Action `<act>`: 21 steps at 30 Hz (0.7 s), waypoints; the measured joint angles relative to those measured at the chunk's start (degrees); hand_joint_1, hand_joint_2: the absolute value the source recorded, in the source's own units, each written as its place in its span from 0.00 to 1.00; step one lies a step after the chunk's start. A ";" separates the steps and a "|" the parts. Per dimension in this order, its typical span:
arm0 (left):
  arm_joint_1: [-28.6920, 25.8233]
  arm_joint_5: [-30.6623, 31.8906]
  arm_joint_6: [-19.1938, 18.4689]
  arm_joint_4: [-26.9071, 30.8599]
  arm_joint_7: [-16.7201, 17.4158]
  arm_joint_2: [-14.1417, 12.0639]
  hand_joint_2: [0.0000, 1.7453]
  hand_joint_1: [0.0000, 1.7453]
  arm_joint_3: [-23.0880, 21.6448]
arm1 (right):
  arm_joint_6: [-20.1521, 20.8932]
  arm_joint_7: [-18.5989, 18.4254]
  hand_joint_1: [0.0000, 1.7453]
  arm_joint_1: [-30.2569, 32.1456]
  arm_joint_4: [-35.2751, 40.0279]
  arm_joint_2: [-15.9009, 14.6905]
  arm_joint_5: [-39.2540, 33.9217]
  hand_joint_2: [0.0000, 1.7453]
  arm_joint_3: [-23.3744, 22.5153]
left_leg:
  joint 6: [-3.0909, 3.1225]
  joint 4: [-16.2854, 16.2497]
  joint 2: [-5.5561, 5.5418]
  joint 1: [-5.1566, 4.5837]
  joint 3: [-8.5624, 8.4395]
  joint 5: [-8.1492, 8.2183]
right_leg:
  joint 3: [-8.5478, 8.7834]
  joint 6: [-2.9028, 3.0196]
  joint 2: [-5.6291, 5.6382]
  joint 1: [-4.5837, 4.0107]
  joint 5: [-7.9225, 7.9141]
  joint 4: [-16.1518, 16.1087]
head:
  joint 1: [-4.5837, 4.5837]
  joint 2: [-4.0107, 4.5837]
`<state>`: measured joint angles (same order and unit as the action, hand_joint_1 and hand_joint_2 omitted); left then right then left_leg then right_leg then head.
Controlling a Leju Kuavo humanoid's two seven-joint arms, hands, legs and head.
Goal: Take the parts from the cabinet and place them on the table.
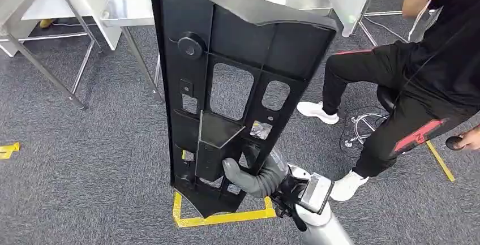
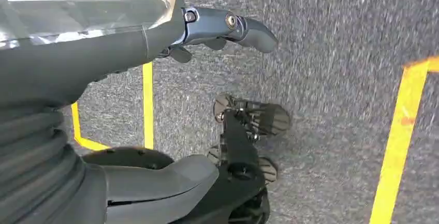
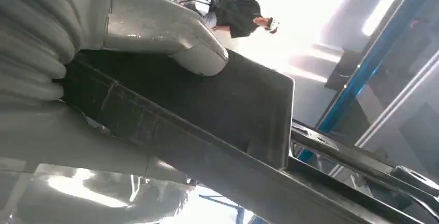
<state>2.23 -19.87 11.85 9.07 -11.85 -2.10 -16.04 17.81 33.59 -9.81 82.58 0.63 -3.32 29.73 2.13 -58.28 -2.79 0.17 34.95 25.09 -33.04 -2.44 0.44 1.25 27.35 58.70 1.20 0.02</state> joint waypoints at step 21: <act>-0.20 0.17 0.94 0.02 -0.39 0.48 1.00 0.00 0.00 | -2.23 -0.66 1.00 0.70 -0.02 0.35 1.68 1.00 0.13 | -0.28 2.46 0.49 0.56 -2.32 0.28 | -8.02 -1.42 -0.06 0.29 4.37 14.13 | 0.20 0.00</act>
<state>2.02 -19.69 12.79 9.09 -12.24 -1.62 -16.04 15.58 32.94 -9.11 82.55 0.98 -1.64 29.86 1.84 -55.82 -2.30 0.73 32.63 25.37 -41.06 -3.86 0.39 1.55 31.72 72.83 1.40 0.02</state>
